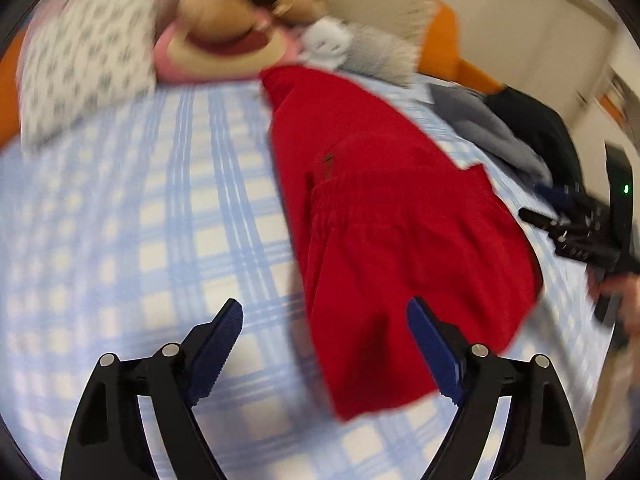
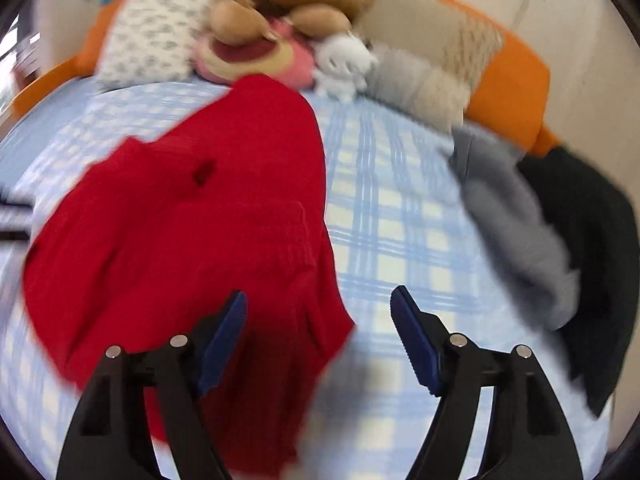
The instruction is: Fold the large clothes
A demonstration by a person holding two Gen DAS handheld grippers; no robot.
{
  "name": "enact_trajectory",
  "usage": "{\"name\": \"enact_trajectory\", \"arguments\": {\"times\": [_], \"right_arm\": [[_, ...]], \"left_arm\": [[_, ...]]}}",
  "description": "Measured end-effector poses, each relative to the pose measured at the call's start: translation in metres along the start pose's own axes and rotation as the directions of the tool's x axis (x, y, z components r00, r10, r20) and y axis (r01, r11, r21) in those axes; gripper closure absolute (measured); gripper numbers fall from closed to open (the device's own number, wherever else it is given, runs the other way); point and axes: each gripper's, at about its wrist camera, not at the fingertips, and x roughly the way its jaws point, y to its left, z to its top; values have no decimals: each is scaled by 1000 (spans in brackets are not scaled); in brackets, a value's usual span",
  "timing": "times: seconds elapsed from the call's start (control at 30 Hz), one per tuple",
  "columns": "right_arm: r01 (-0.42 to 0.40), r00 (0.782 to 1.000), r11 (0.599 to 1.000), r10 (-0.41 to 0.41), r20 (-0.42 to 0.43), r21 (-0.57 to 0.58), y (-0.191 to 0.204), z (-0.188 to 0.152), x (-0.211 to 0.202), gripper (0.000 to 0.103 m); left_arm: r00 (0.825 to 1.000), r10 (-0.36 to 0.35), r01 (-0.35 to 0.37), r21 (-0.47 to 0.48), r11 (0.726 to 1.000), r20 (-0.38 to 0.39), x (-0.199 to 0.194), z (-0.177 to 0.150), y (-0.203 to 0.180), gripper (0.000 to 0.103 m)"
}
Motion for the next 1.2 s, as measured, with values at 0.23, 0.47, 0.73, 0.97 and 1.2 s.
{"name": "enact_trajectory", "arguments": {"times": [0.23, 0.47, 0.73, 0.97, 1.2], "right_arm": [[105, 991, 936, -70, 114, -336, 44, -67, -61, 32], [278, 960, 567, -129, 250, -775, 126, -130, -44, 26], [324, 946, 470, -166, 279, -821, 129, -128, 3, 26], [372, 928, 488, -177, 328, -790, 117, -116, 27, 37], [319, 945, 450, -215, 245, -834, 129, -120, 33, 82]], "left_arm": [[997, 70, -71, 381, 922, 17, -30, -44, -45, 17], [984, 167, -150, 814, 560, 66, 3, -100, -115, 18], [951, 289, -232, 868, 439, 108, 60, -78, -120, 18], [945, 270, -271, 901, 339, 182, 78, -80, -114, 24], [941, 284, -257, 934, 248, 184, 73, -84, -121, 46]]}}
